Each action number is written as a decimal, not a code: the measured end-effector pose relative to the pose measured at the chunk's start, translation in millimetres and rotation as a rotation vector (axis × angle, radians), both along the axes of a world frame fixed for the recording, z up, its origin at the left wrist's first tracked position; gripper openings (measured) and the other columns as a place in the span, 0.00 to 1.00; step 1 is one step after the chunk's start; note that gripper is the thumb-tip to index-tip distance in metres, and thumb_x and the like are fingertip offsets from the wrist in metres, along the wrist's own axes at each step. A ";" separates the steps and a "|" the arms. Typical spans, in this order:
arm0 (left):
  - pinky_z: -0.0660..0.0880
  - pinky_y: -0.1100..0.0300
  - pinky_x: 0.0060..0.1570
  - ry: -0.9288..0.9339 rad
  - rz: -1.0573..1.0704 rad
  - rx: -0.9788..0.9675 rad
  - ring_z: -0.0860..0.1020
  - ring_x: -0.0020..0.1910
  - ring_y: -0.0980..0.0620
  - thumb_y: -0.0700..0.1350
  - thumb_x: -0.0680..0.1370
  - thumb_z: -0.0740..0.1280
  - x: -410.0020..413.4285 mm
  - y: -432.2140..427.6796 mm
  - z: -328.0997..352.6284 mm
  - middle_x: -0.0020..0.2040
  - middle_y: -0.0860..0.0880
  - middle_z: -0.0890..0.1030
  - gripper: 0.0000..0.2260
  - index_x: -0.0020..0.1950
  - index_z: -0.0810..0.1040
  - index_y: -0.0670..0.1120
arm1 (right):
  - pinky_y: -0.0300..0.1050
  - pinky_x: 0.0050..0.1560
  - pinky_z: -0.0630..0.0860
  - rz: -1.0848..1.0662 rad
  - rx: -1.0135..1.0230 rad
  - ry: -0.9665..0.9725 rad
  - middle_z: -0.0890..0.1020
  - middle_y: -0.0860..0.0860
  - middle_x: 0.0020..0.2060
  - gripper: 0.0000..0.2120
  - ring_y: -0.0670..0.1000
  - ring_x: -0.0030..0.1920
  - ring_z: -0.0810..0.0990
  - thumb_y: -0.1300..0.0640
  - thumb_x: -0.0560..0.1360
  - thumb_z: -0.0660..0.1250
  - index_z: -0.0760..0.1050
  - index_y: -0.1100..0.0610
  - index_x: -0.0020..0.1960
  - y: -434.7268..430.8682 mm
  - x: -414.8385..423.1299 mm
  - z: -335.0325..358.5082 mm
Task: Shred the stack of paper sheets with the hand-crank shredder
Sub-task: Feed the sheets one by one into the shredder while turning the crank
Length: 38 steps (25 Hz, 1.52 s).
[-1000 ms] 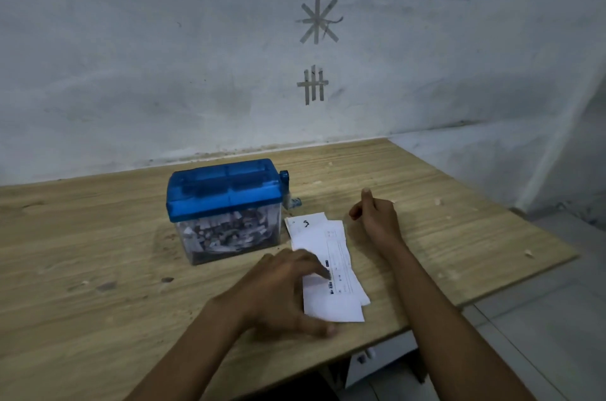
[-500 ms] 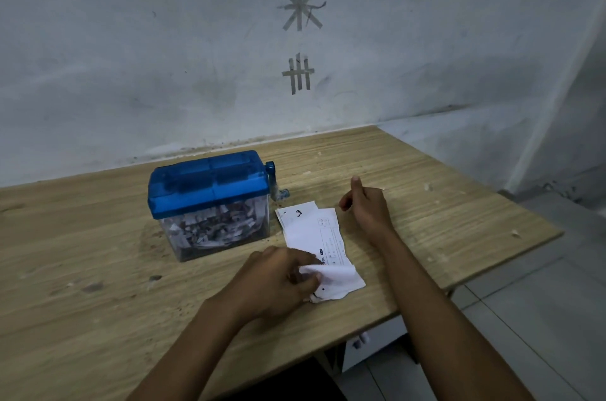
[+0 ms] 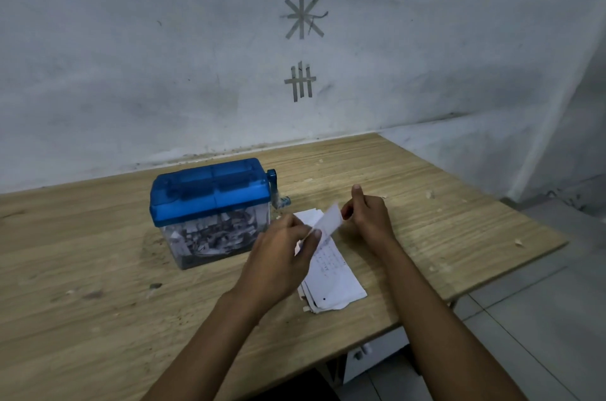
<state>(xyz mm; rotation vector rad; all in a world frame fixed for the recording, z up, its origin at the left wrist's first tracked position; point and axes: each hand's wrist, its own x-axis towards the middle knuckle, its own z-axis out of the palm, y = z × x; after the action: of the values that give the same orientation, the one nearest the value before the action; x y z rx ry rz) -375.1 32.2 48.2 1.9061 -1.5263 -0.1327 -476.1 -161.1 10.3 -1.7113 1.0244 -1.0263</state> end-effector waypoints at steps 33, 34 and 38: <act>0.81 0.63 0.41 0.733 0.258 -0.420 0.84 0.45 0.52 0.34 0.69 0.79 153.0 34.0 119.1 0.50 0.48 0.86 0.18 0.57 0.83 0.43 | 0.41 0.45 0.73 0.365 0.159 0.015 0.82 0.46 0.49 0.31 0.45 0.49 0.80 0.27 0.72 0.61 0.78 0.53 0.55 88.0 74.5 86.4; 0.81 0.64 0.40 0.715 0.272 -0.407 0.84 0.44 0.54 0.35 0.69 0.79 157.5 36.9 117.0 0.49 0.49 0.86 0.18 0.57 0.83 0.43 | 0.42 0.46 0.72 0.376 0.152 0.050 0.81 0.46 0.46 0.33 0.45 0.47 0.79 0.25 0.71 0.61 0.78 0.55 0.53 90.3 78.2 85.9; 0.79 0.68 0.38 0.699 0.280 -0.406 0.83 0.40 0.59 0.36 0.70 0.79 161.4 38.3 102.6 0.46 0.53 0.85 0.15 0.55 0.83 0.44 | 0.45 0.49 0.74 0.338 0.152 0.067 0.81 0.46 0.46 0.33 0.46 0.47 0.79 0.25 0.68 0.65 0.79 0.54 0.51 94.3 89.3 76.4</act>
<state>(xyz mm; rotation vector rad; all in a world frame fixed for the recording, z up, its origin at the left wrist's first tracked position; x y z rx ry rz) -213.6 70.5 150.8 1.4972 -0.7440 -0.3005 -386.8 -66.8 86.6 -1.7278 0.7960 -0.6625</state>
